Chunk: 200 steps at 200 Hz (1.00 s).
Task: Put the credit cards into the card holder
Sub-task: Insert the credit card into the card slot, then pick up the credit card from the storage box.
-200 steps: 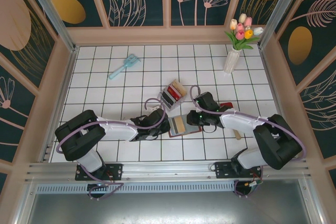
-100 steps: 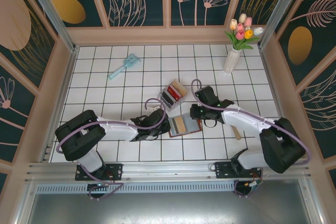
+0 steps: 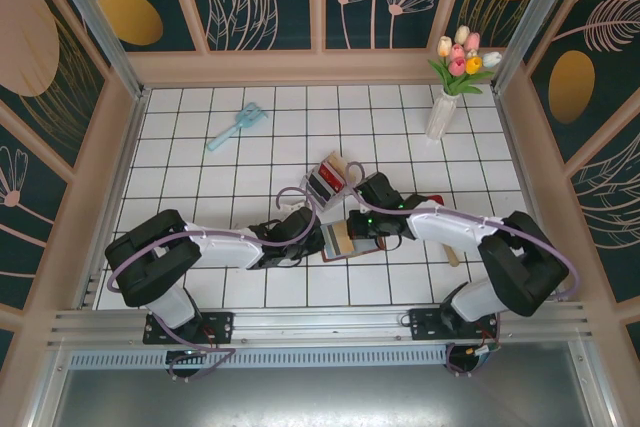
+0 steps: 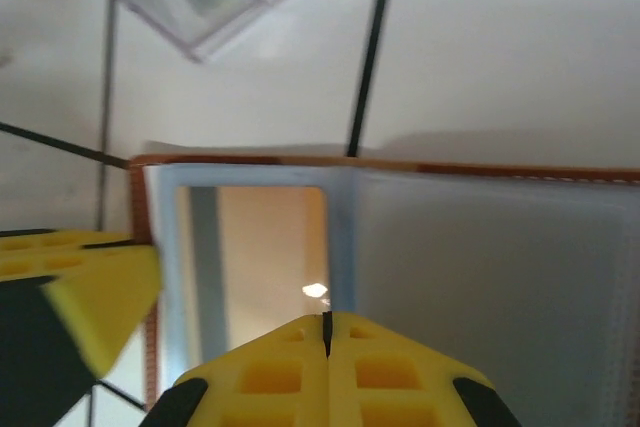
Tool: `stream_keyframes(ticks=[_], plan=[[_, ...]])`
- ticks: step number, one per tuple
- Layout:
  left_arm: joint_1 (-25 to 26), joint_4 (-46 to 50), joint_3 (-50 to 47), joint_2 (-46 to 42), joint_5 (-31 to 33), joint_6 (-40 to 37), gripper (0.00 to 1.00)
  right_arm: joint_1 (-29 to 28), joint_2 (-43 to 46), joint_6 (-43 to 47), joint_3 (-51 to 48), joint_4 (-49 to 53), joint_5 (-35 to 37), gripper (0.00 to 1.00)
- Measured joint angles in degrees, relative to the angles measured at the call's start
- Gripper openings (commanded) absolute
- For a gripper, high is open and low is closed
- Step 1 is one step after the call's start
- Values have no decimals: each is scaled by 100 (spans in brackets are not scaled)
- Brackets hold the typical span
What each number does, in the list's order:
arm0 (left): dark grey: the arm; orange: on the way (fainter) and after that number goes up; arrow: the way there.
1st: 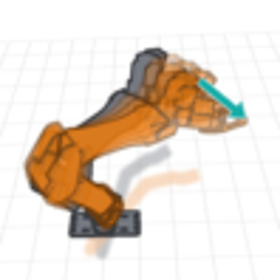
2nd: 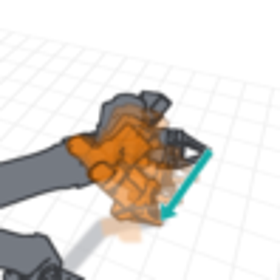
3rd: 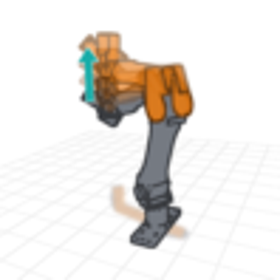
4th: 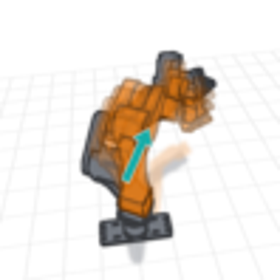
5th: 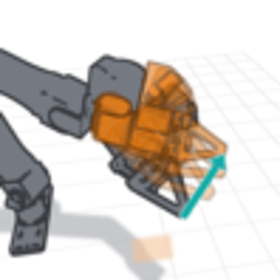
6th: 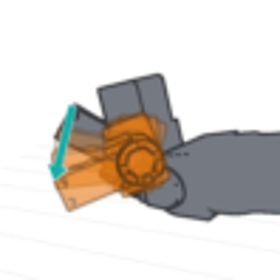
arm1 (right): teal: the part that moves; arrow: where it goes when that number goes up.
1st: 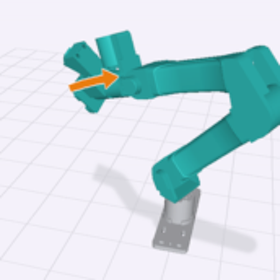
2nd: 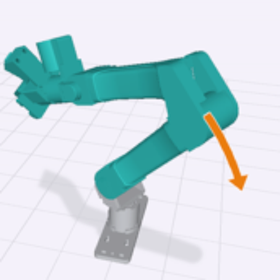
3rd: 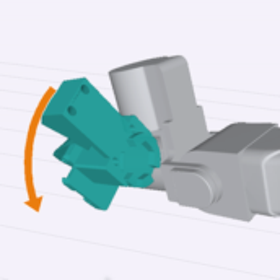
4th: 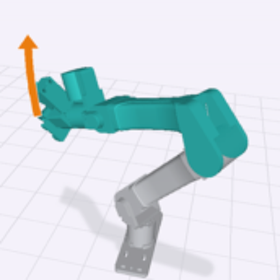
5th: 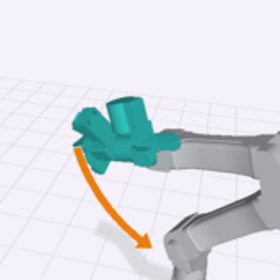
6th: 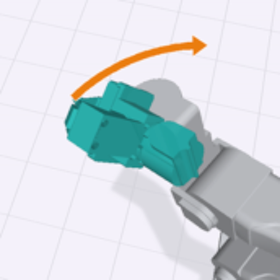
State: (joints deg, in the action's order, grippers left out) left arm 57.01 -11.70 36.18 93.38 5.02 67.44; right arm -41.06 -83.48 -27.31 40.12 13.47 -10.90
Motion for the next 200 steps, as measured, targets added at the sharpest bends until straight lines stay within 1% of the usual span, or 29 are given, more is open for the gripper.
stream_keyframes(ticks=[25,62,91,109,120,137,145,163,169,180,186,200], plan=[[0,0,0,0,2,0,0,-57,-177,0,0,-4,140,0],[0,15,0,-2,7,2,0,-197,-396,2,46,-122,144,0],[0,72,0,-33,42,2,0,-310,-424,4,210,92,315,0],[0,133,-2,-90,83,7,7,-339,-411,26,437,398,542,5],[0,186,-31,-168,146,11,14,-326,-365,72,595,553,658,7],[0,275,-166,-407,251,72,18,-214,-162,219,833,723,699,13],[-9,306,-260,-557,308,111,25,-146,-52,317,955,756,693,16],[-94,302,-496,-970,361,168,36,9,96,584,1294,730,636,17],[-168,258,-588,-1126,352,168,38,42,92,686,1421,715,623,18],[-369,160,-734,-1366,291,190,39,66,4,881,1665,662,590,20],[-533,116,-798,-1478,232,177,40,63,-94,988,1821,643,562,23],[-951,-7,-879,-1646,76,131,44,61,-446,1250,2210,603,525,23]])
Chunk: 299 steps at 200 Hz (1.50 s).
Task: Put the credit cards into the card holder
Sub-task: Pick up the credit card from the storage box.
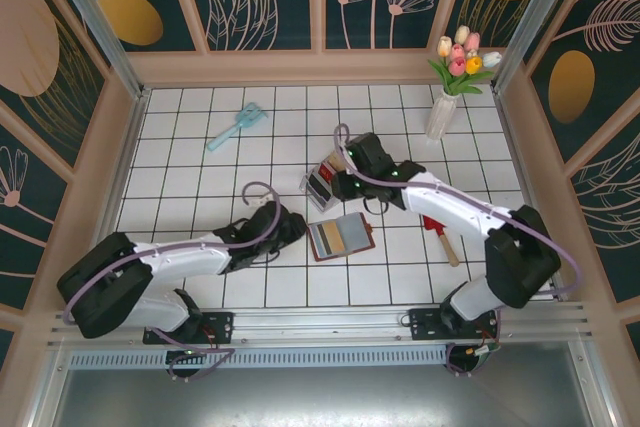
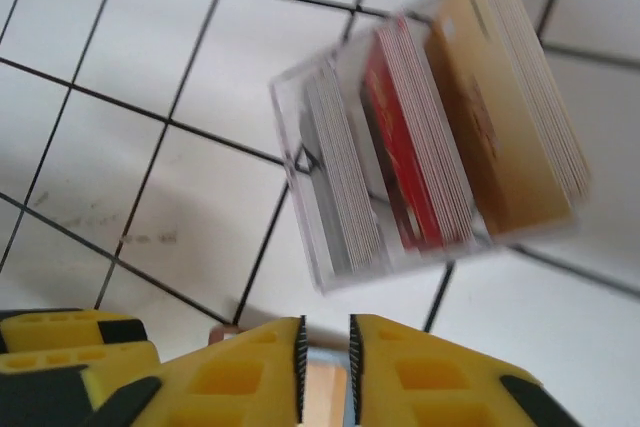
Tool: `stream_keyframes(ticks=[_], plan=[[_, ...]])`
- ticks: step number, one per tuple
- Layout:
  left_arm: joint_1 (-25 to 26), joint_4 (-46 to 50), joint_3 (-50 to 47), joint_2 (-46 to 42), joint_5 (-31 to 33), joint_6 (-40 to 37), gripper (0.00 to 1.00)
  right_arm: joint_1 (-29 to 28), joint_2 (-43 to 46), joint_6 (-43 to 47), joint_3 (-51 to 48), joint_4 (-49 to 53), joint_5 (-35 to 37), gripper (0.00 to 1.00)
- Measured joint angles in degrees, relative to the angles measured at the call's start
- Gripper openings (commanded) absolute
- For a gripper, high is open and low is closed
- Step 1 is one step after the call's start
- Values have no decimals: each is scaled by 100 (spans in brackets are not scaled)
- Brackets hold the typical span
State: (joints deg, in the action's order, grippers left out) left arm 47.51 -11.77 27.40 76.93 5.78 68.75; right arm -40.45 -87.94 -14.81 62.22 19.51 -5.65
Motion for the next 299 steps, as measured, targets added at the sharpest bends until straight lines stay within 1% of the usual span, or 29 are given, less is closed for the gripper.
stream_keyframes(ticks=[12,21,39,69,83,109,125,165,190,226,249,299], plan=[[-367,-208,-44,-55,-201,-33,48,-22,-358,221,295,-11,13,24],[-636,-378,-55,-46,-385,-63,52,-39,-651,365,509,0,90,29],[-1086,-704,22,144,-774,-96,59,-125,-1180,632,841,48,358,29],[-1486,-1241,455,931,-1370,-4,60,-326,-1784,1012,1226,205,883,30],[-1604,-1523,623,1303,-1591,103,62,-389,-1947,1141,1366,280,1054,33],[-1690,-1698,992,1864,-1816,210,63,-420,-2103,1287,1523,361,1279,35],[-1703,-1797,1150,2118,-1928,245,62,-424,-2144,1318,1554,387,1425,38],[-1711,-1956,1248,2570,-2013,350,57,-468,-2192,1488,1554,457,1537,40],[-1725,-2135,1255,2660,-2041,407,59,-546,-2225,1598,1552,470,1672,39],[-1727,-2271,1255,2721,-2061,466,58,-579,-2227,1718,1473,455,1788,39],[-1729,-2358,1287,2791,-2100,487,56,-597,-2227,1794,1462,450,1952,38],[-1729,-2428,1355,2894,-2142,485,52,-669,-2225,1904,1421,382,2323,38]])
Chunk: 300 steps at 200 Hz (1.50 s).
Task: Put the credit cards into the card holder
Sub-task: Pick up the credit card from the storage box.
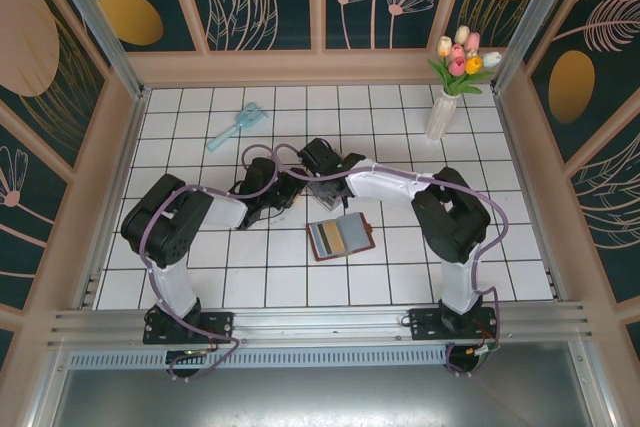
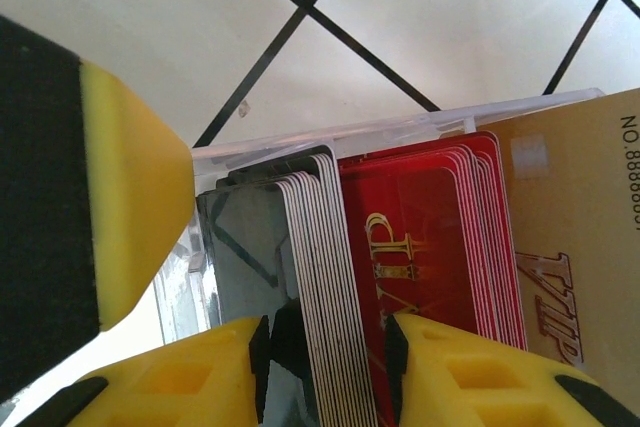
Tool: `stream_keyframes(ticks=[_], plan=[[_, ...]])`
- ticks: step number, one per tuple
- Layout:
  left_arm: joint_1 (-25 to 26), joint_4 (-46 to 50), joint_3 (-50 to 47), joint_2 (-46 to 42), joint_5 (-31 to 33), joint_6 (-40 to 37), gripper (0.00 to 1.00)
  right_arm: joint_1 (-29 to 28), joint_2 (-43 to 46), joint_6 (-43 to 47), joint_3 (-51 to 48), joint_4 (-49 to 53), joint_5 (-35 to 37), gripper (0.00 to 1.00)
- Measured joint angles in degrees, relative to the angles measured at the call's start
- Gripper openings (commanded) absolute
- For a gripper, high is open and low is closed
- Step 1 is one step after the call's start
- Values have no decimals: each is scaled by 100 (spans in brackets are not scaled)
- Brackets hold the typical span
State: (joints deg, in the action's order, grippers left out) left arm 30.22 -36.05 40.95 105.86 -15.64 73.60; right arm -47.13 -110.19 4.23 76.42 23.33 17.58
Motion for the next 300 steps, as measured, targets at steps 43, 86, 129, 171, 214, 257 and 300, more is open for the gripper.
stream_keyframes(ticks=[43,86,129,171,214,257,300], plan=[[0,-33,28,39,-7,-2,51,-4,20,24,-9,-42,129,36],[0,-33,28,39,-4,-2,51,-22,79,37,-9,-42,245,36],[0,-33,28,39,-4,-2,51,-24,188,39,-9,-42,295,24],[0,-33,28,37,-4,-2,51,-24,205,39,-9,-44,295,21],[0,-33,28,39,-2,-2,51,-28,269,61,-9,-39,212,4],[0,24,22,22,7,-13,51,-13,345,-26,-9,-20,35,1],[7,407,-125,-341,136,-186,53,57,470,-271,15,168,-262,0]])
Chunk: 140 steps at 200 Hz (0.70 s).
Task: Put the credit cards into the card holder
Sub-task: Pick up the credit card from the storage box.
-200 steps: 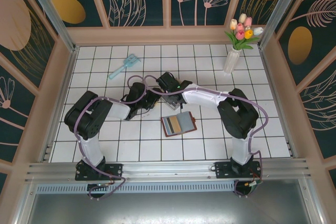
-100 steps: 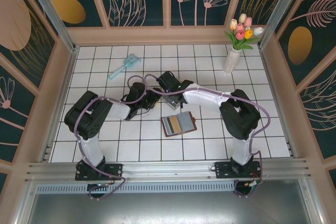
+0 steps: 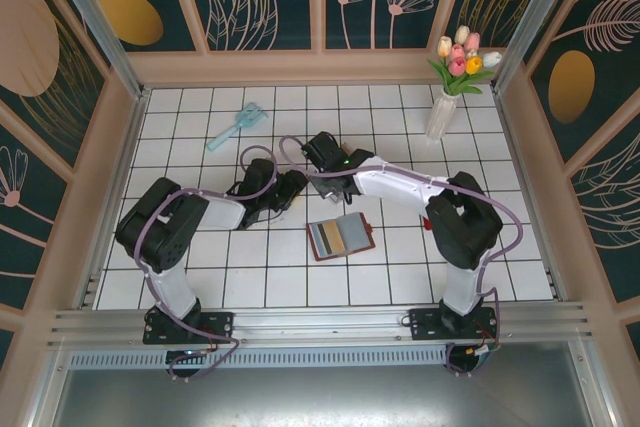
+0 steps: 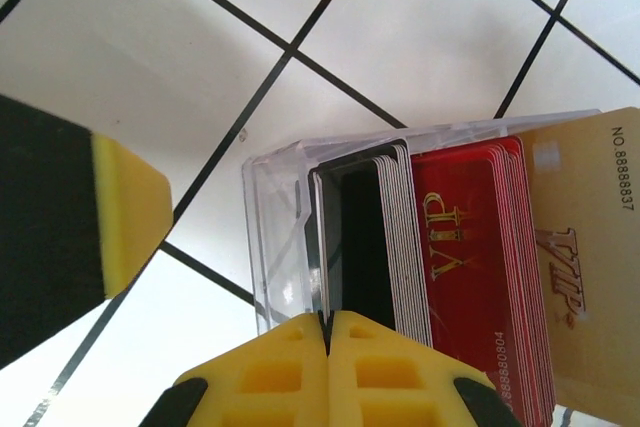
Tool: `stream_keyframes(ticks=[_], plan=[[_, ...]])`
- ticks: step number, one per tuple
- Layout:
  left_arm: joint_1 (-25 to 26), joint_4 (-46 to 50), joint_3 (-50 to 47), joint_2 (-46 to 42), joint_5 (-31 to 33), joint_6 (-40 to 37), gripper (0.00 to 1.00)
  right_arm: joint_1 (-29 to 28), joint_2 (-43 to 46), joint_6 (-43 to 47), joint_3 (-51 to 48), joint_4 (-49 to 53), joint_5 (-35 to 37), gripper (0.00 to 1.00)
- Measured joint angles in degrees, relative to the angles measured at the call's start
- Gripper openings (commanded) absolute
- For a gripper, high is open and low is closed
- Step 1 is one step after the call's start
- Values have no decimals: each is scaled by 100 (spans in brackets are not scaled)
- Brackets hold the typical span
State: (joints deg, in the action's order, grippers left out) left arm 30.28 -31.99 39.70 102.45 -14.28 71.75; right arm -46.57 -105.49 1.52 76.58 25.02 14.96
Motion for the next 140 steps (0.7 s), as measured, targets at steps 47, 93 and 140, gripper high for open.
stream_keyframes(ticks=[47,93,140], plan=[[0,234,-155,-612,79,-203,57,153,444,-470,59,94,-374,0],[2,11,-605,-1593,52,-313,66,699,1456,-1239,-247,-264,-1635,0],[2,-1019,-828,-2015,-673,-227,69,2208,2452,-2426,-1241,-1362,-4190,0]])
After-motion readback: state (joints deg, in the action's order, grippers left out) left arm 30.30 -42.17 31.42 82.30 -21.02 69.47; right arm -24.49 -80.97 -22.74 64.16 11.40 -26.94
